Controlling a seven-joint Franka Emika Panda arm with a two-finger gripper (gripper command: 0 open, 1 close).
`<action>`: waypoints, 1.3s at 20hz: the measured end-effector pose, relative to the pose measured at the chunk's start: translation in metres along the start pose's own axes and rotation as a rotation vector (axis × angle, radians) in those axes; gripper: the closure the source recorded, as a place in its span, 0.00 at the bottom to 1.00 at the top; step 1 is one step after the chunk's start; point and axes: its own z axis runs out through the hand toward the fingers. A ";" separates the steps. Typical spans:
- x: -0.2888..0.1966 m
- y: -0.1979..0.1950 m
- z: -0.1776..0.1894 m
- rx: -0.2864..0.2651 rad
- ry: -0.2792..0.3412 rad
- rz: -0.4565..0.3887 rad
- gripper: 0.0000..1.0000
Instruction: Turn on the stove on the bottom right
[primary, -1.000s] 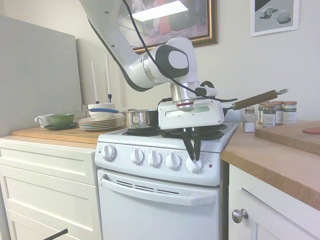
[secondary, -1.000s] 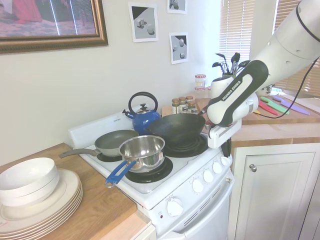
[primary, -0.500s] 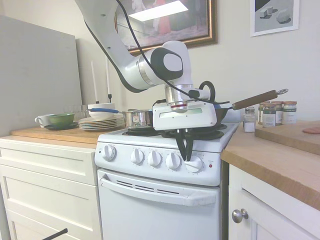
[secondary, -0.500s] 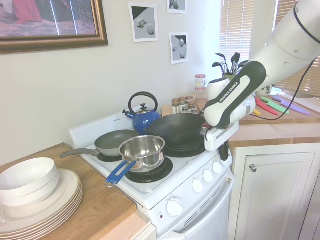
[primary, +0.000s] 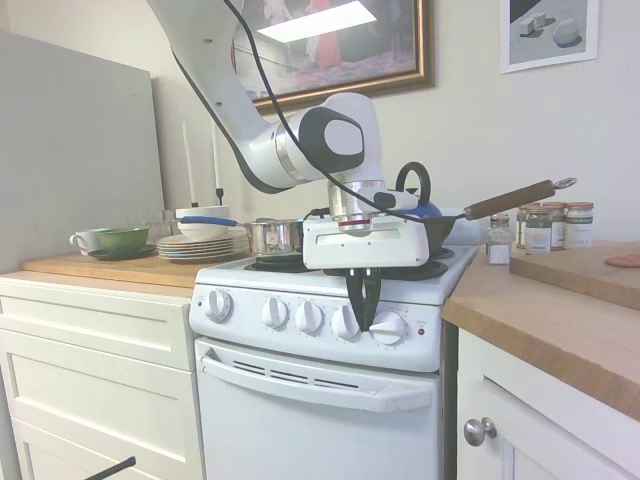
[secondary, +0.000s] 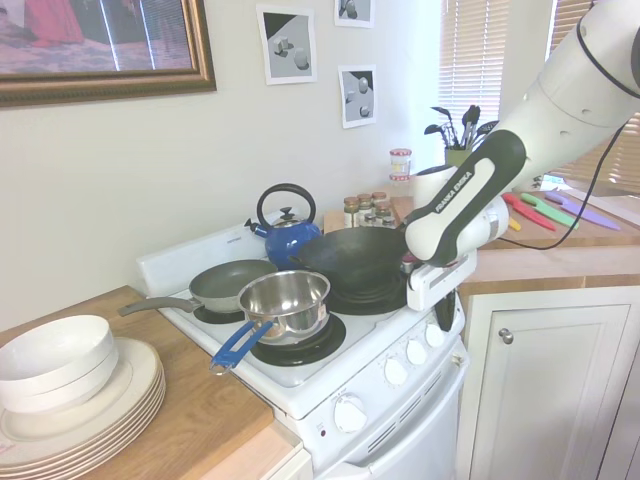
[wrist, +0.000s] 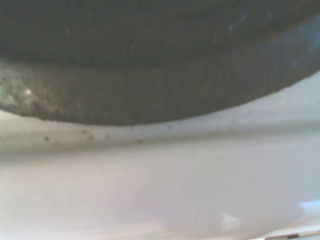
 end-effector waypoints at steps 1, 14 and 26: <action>0.000 0.000 0.001 0.001 -0.001 0.001 1.00; 0.001 0.005 0.010 0.002 -0.022 0.011 1.00; 0.004 0.010 0.017 -0.011 -0.030 0.014 1.00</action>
